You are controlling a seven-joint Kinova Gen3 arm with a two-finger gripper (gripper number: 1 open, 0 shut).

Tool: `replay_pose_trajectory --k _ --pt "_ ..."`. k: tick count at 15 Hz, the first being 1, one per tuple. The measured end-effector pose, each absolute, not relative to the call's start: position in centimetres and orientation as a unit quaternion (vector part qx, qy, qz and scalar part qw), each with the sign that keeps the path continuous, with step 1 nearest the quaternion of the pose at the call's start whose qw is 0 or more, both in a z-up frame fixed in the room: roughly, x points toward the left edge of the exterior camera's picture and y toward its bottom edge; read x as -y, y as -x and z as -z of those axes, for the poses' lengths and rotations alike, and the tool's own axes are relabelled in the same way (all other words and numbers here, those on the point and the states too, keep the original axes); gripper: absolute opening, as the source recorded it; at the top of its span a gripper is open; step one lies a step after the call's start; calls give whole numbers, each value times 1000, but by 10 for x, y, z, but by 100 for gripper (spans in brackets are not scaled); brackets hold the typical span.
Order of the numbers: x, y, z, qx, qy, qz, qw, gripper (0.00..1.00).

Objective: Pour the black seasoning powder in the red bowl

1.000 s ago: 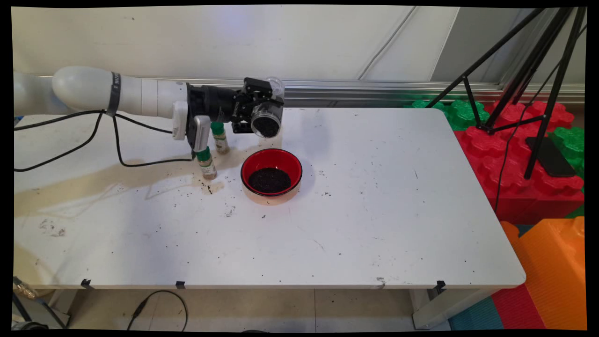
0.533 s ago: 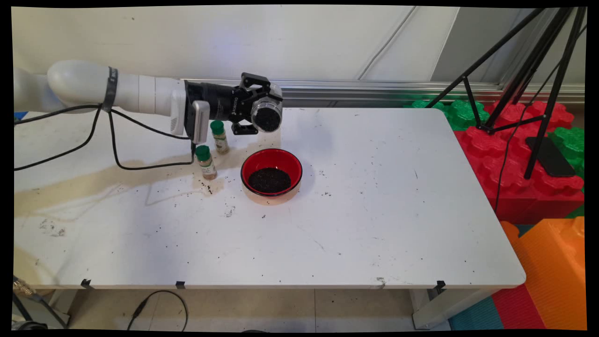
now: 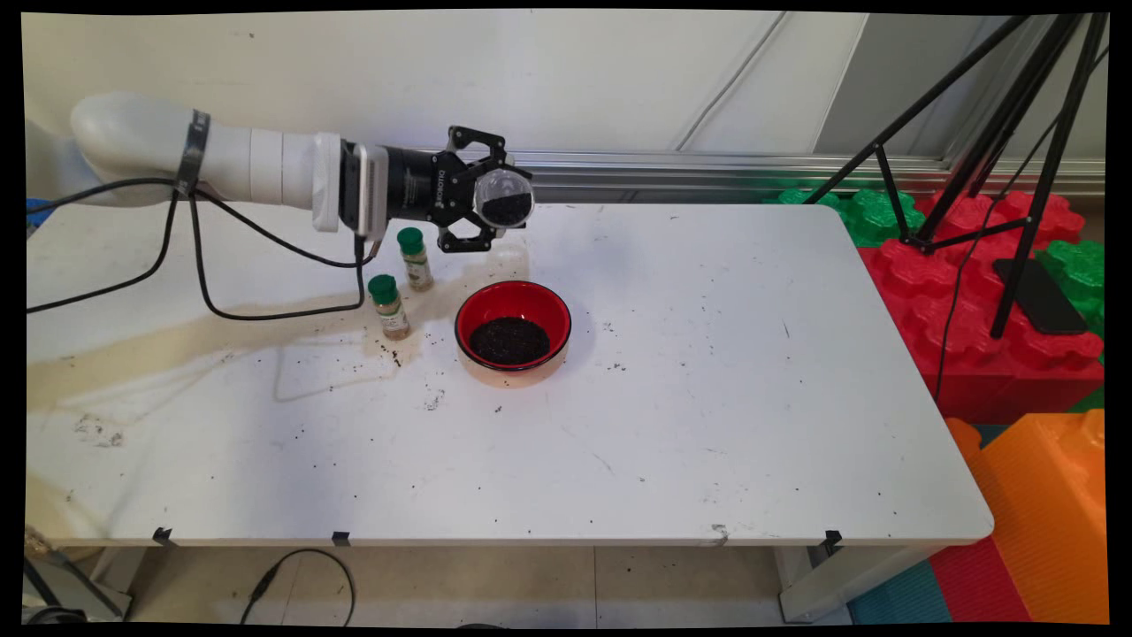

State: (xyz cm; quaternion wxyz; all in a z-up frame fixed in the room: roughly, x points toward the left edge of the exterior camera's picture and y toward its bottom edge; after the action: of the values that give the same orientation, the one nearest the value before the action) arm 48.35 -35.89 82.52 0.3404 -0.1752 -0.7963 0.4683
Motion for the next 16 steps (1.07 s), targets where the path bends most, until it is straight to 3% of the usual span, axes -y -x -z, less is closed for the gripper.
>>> replay_pose_trajectory --k 16 --pt "344 -502 -863 809 -69 -315 491 0"
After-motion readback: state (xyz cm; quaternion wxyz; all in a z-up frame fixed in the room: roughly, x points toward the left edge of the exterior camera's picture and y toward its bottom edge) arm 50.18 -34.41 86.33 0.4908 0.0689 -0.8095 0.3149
